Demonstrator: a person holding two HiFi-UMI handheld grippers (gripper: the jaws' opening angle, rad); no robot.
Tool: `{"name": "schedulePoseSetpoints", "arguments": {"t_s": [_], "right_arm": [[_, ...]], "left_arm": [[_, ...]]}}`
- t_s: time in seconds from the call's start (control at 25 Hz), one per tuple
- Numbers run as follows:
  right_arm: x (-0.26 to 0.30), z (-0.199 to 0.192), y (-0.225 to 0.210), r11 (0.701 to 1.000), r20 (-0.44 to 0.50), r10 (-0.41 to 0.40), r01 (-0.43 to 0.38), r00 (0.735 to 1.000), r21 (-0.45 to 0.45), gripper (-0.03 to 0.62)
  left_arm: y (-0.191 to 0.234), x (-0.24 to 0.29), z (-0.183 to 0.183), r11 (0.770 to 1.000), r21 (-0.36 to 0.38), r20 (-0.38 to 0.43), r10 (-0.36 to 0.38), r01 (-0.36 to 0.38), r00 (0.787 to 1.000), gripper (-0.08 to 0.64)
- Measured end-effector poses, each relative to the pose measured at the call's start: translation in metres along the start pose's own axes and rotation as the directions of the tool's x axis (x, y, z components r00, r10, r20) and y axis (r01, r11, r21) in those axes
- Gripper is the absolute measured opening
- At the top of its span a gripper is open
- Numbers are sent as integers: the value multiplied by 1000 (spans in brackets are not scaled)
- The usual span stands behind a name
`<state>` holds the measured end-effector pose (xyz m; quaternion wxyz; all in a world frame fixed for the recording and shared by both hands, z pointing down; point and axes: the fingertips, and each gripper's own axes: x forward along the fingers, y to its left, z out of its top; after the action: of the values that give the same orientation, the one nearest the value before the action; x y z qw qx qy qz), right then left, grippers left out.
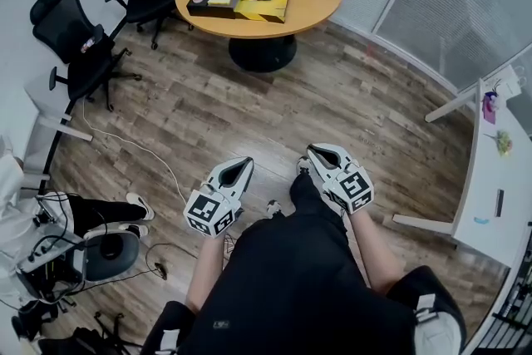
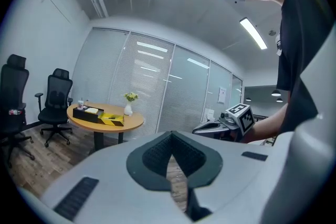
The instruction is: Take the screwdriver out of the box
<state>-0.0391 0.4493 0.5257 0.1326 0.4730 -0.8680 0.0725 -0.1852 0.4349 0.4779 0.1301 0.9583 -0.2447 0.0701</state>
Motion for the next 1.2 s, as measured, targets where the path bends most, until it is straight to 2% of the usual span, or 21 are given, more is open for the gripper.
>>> {"name": "schedulePoseSetpoints", "arguments": {"t_s": [0.4, 0.92, 1.2], "right_arm": [[12, -7, -29, 999, -13, -4, 4, 1000, 31, 8], [48, 3, -104, 999, -8, 30, -30, 1000, 46, 8], [71, 8, -144, 995, -8, 48, -47, 999, 86, 8]], "left_arm": [[15, 23, 1, 1000, -21, -22, 12, -13, 1000, 6], [47, 77, 23, 998, -26, -35, 54, -55, 998, 6], [68, 104, 31, 995, -27, -38, 90, -91, 995, 6]]}}
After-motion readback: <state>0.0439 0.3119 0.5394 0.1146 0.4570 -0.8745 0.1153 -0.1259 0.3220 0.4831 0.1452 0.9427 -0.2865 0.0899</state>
